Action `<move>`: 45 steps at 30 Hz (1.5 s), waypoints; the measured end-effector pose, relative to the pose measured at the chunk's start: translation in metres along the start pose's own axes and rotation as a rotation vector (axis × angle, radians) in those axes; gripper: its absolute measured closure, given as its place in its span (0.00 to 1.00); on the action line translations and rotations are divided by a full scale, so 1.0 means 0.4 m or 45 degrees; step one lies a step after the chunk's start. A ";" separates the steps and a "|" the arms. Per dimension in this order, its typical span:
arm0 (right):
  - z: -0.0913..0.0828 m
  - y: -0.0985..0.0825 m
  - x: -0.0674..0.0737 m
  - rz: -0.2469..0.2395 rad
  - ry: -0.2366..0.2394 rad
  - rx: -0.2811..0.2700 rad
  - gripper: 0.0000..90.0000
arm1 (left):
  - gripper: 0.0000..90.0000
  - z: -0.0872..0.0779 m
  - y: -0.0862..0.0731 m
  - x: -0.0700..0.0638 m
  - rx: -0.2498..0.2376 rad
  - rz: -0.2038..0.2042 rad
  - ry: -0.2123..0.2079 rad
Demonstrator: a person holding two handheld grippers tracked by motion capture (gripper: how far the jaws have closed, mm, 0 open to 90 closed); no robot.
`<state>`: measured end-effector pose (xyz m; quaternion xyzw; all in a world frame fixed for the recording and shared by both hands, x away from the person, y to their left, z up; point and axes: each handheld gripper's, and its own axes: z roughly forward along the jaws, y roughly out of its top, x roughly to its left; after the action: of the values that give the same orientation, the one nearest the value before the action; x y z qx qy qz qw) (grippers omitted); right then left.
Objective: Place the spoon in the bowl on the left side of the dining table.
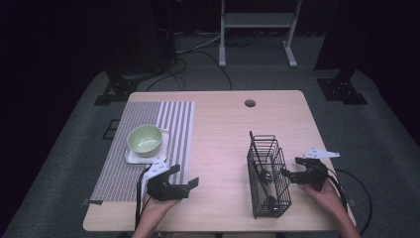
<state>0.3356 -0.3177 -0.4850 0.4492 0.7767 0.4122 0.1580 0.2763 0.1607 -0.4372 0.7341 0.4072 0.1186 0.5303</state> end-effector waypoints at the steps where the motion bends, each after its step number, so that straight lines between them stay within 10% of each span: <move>1: 0.000 0.000 0.000 0.000 -0.001 0.001 0.17 | 0.10 0.002 0.003 -0.002 0.001 0.003 -0.010; 45: 0.000 0.000 -0.004 0.003 0.045 0.002 0.17 | 0.10 0.182 0.152 -0.100 -0.011 0.033 -0.194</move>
<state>0.3364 -0.3188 -0.4851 0.4427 0.7793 0.4198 0.1433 0.3237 0.0757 -0.4035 0.7440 0.3555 0.0709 0.5613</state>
